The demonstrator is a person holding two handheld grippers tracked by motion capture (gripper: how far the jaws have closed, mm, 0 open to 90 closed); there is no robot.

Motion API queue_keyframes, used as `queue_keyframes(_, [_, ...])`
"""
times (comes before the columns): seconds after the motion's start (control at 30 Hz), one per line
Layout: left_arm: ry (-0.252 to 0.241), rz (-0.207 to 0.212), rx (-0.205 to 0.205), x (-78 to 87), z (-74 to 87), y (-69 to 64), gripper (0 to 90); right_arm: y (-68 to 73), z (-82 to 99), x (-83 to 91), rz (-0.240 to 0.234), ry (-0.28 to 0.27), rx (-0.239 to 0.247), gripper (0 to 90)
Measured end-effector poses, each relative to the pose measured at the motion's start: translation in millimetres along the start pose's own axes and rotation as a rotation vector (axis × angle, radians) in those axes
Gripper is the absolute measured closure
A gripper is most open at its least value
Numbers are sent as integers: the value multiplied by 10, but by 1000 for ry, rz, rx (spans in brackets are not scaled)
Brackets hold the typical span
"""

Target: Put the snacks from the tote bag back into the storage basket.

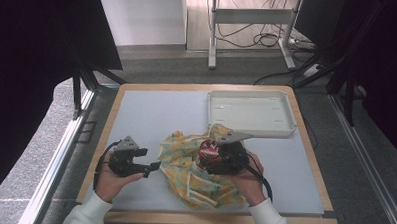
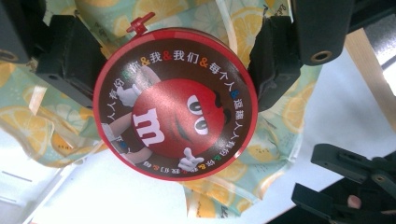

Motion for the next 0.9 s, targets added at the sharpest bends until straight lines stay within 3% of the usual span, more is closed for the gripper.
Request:
queue_keyframes(0.37, [3,1,2,-7,5,0,244,-25,-78,68,-29,-28,13,259])
queue_keyframes(0.9, [-6,7,16,13,-3,12,244,-134,-245,136,-28,-44,19,260])
Point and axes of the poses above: each handheld gripper's, and its own axes: x roughly backward along the jaws, z roughly out of its underside, y roughly to its left, the point moved 6 cm from there along -x, roughly forward along the jaws, and after that the axes turned 8 degrees about -y, right-handed, at the moved point
